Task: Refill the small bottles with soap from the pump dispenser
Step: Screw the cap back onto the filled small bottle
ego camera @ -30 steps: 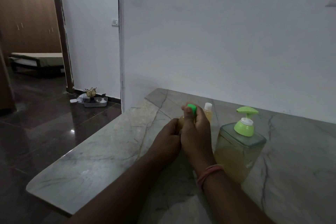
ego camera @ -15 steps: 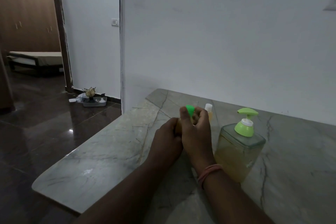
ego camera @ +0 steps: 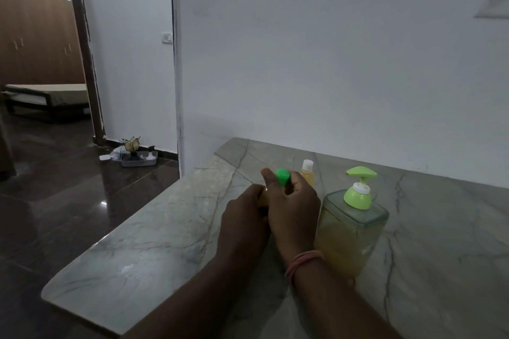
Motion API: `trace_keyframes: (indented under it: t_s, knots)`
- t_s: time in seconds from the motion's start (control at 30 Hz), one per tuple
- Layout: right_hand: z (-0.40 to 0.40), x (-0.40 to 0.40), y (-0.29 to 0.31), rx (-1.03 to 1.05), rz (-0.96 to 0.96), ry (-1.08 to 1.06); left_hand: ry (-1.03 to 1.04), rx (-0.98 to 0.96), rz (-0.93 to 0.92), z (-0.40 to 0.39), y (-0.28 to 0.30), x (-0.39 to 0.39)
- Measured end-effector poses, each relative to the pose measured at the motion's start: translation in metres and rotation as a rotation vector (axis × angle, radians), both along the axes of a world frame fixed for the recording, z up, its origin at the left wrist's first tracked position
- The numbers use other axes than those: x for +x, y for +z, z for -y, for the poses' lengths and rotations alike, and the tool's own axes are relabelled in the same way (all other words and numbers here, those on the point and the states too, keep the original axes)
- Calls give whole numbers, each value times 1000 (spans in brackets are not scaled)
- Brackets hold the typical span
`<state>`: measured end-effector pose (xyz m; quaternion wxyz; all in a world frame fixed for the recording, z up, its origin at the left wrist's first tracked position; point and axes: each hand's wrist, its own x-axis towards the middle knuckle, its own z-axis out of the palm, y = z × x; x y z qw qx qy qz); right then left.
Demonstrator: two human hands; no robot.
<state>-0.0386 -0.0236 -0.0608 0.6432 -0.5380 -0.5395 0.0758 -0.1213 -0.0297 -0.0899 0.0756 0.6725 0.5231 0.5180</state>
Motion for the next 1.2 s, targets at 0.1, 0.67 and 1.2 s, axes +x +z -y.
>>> trace_keyframes:
  t_s: [0.1,0.67,1.2]
  knots:
    - [-1,1,0,-19,-29,-24,31,-10,-23,4,2,1]
    - [-14,-8,-25,-265,10,113,-122,-390,142,-79,33,-4]
    - [-21,-8,-31,-288,62,79,3,-468,-109,-108,32,-13]
